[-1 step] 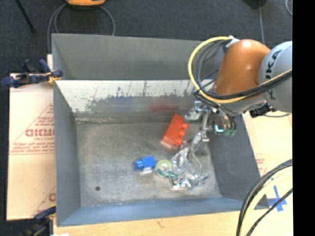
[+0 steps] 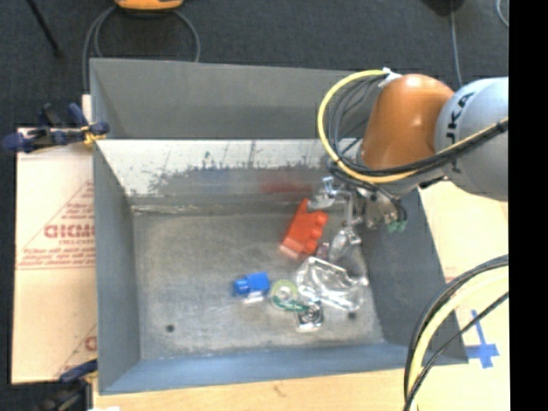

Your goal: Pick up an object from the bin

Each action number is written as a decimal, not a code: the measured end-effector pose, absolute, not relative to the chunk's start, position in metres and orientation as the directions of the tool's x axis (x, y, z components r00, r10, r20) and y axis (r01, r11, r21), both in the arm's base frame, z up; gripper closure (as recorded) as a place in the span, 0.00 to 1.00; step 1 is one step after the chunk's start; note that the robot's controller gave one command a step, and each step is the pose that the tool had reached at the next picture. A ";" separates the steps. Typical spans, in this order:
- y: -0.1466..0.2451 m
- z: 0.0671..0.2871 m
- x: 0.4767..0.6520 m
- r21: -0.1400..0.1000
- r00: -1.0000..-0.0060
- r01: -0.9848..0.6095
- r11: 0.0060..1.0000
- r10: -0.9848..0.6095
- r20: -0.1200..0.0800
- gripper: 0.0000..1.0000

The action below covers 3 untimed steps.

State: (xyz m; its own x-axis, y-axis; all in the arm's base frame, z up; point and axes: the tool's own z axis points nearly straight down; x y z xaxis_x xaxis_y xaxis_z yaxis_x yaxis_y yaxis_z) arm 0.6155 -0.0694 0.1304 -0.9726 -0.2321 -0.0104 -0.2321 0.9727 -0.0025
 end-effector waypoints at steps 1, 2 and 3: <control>-0.067 0.124 0.656 -0.004 -0.900 -0.436 0.900 -0.436 -0.006 0.00; -0.056 0.116 0.656 -0.003 -0.757 -0.654 0.757 -0.654 -0.003 0.00; -0.057 0.086 0.657 -0.005 -0.750 -0.661 0.751 -0.661 -0.009 0.00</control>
Offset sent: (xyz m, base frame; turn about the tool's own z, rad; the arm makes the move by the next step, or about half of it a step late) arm 0.0388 0.0033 -0.0079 -0.2176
